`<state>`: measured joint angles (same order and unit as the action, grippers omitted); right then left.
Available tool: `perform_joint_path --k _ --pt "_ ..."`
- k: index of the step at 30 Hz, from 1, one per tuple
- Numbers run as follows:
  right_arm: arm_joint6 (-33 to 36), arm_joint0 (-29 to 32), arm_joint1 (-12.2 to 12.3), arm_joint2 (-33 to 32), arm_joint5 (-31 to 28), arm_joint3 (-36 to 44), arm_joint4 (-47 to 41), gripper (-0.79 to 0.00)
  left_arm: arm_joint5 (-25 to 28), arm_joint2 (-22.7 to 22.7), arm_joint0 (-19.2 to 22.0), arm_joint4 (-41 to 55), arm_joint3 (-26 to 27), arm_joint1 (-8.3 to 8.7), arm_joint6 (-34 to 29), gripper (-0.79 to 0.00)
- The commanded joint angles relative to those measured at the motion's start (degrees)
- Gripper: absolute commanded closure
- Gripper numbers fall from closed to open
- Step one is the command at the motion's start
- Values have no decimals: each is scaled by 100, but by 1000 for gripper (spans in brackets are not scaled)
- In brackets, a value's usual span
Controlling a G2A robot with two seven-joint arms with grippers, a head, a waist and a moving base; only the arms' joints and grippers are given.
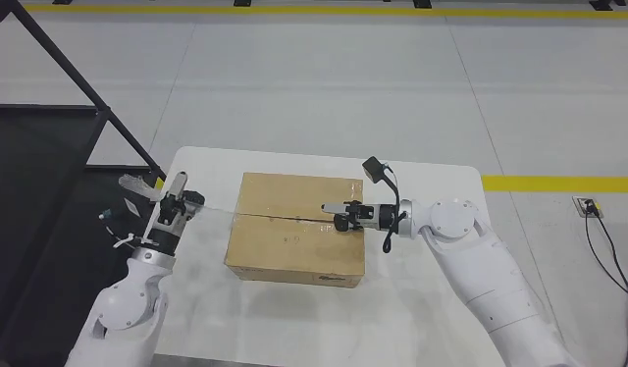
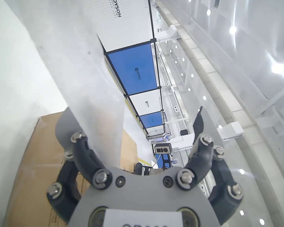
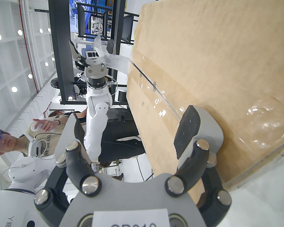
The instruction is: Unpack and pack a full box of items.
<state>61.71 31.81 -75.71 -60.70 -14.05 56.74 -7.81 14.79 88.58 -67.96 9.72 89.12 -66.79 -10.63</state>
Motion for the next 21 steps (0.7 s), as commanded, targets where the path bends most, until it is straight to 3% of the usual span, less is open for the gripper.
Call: perform_joint_path --k 1,10,21 --pt "0 0 0 0 0 0 0 -785 -17 16 -76 -174 217 1 75 -785" --pt "0 0 0 0 0 0 0 -785 -231 -5 -231 -837 824 -9 355 -785" --pt "0 0 0 0 0 0 0 -785 -282 -317 -80 -1251 969 -38 97 -785"
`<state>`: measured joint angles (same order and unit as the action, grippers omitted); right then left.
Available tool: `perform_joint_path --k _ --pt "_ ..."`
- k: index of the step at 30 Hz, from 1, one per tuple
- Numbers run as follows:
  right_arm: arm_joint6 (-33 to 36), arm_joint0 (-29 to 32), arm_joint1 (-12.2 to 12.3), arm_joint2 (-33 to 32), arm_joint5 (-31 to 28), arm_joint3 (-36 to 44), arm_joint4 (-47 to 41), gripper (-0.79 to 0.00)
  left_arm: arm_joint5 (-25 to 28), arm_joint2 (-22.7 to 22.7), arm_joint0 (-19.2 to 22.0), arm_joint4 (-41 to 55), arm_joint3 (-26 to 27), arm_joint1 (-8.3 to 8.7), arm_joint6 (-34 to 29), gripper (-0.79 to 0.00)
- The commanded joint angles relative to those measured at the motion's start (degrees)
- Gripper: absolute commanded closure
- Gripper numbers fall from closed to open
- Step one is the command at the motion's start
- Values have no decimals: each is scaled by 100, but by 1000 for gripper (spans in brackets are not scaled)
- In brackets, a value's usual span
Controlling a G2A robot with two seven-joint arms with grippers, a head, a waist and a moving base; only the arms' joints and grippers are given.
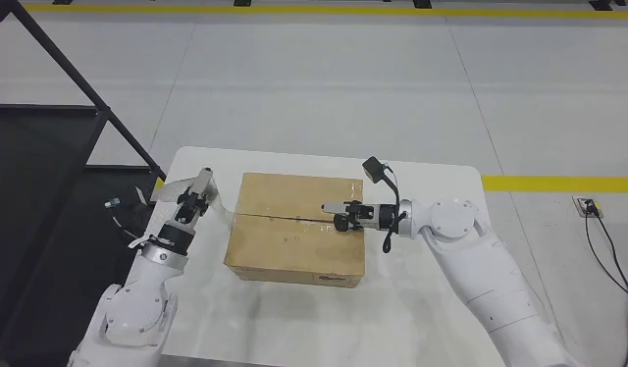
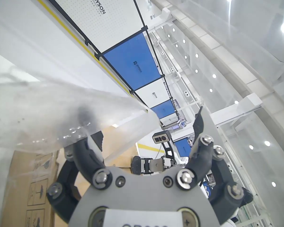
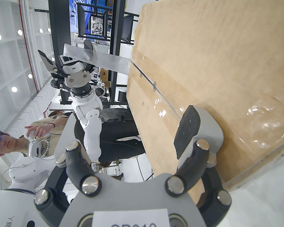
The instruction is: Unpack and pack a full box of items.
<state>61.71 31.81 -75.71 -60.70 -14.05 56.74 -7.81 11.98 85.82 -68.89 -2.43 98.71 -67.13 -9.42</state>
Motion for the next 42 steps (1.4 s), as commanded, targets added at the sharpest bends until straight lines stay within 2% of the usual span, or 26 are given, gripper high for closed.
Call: perform_joint_path --k 1,8,11,25,42 --pt "0 0 0 0 0 0 0 -785 -3 -83 27 -76 29 -8 -43 -785" --pt "0 0 0 0 0 0 0 -785 -33 -321 99 -403 138 -34 -114 -785" --pt "-265 170 25 -65 -33 225 32 -785 -77 -415 146 -488 128 -45 -181 -785" --pt "-383 801 230 -516 -51 1100 93 -785 -240 -972 655 -775 -341 -132 -437 -785" --pt "-361 970 330 -607 47 1349 81 -785 -265 -1305 874 -914 -567 -204 -716 -785"
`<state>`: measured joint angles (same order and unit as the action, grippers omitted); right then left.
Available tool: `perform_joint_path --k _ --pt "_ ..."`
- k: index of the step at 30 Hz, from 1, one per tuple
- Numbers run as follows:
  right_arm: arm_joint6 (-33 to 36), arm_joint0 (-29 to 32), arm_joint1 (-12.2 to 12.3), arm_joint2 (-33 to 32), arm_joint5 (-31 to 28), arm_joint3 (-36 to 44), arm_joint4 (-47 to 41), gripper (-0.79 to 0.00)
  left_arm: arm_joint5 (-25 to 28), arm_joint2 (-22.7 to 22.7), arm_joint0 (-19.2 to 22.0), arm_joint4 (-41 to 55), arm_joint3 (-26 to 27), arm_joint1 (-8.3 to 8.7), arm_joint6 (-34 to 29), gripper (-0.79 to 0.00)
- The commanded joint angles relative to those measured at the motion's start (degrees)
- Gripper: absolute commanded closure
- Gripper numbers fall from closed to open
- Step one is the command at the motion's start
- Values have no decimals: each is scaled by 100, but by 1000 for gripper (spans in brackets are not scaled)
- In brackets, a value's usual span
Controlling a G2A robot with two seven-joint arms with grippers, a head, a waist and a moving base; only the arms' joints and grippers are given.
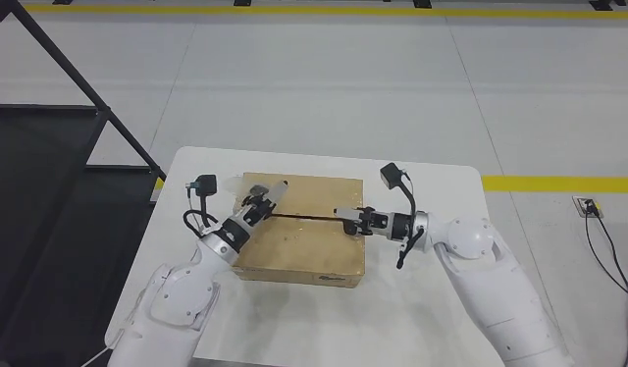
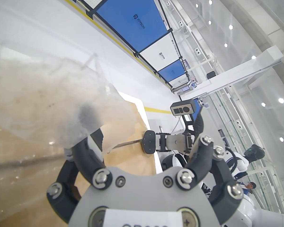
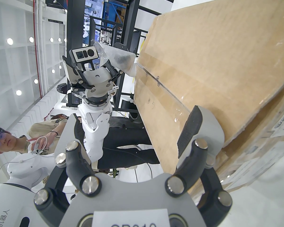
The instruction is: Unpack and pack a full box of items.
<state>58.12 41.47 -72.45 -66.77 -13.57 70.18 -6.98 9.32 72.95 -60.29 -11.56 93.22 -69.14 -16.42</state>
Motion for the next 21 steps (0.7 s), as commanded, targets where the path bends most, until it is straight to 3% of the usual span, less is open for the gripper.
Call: perform_joint_path --k 1,21 --pt "3 8 8 2 9 8 -5 -785 4 -41 31 2 -32 -9 -43 -785" --pt "-186 419 156 -290 -74 340 -50 -785 42 -622 490 -89 -462 -158 -243 -785"
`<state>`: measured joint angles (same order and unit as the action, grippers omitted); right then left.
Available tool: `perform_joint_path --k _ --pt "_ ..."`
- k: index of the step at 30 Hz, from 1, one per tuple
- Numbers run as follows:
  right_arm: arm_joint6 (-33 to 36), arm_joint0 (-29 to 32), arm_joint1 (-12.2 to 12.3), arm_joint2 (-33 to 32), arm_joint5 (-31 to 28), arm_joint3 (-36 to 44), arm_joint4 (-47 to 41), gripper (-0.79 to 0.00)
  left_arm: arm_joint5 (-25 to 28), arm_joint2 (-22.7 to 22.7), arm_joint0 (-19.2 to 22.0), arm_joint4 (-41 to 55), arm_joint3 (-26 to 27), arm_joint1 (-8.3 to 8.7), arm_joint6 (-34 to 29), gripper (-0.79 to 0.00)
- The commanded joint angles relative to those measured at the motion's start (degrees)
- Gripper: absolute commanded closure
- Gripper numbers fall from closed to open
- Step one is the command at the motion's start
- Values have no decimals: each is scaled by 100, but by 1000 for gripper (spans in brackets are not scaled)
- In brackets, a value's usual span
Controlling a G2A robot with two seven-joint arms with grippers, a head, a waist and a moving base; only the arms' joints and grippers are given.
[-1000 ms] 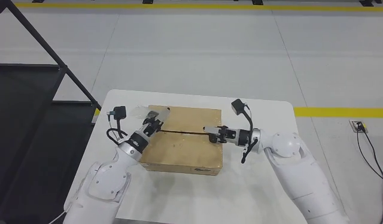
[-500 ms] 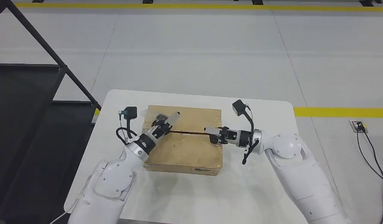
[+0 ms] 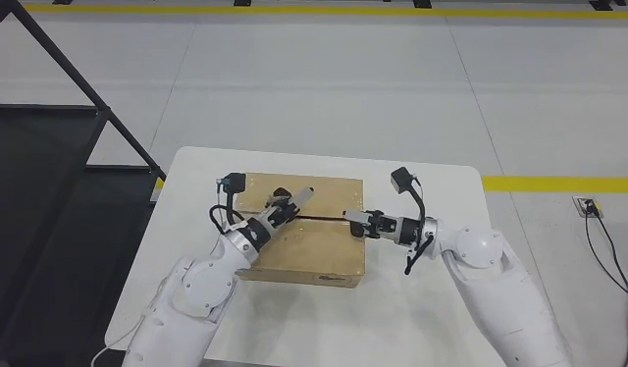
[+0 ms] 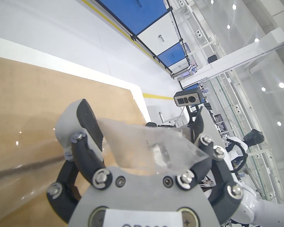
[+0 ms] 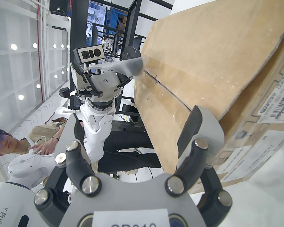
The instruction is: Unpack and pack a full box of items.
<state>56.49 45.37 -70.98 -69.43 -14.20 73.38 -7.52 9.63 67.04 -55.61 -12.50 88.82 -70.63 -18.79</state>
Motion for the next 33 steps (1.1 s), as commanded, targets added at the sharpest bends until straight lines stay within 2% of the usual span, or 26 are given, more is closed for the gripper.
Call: perform_joint_path --k 1,22,29,33 --pt "-35 61 18 -45 -21 37 2 -785 10 -59 41 0 -43 -17 -9 -785" --pt "-115 606 212 -519 -221 370 -138 -785 44 -654 522 10 -515 -224 -178 -785" --pt "-126 672 251 -562 -228 429 -176 -785 86 -769 577 -2 -540 -273 -270 -785" --pt "-252 681 259 -558 -440 449 -158 -785 158 -697 530 7 -394 -278 -179 -785"
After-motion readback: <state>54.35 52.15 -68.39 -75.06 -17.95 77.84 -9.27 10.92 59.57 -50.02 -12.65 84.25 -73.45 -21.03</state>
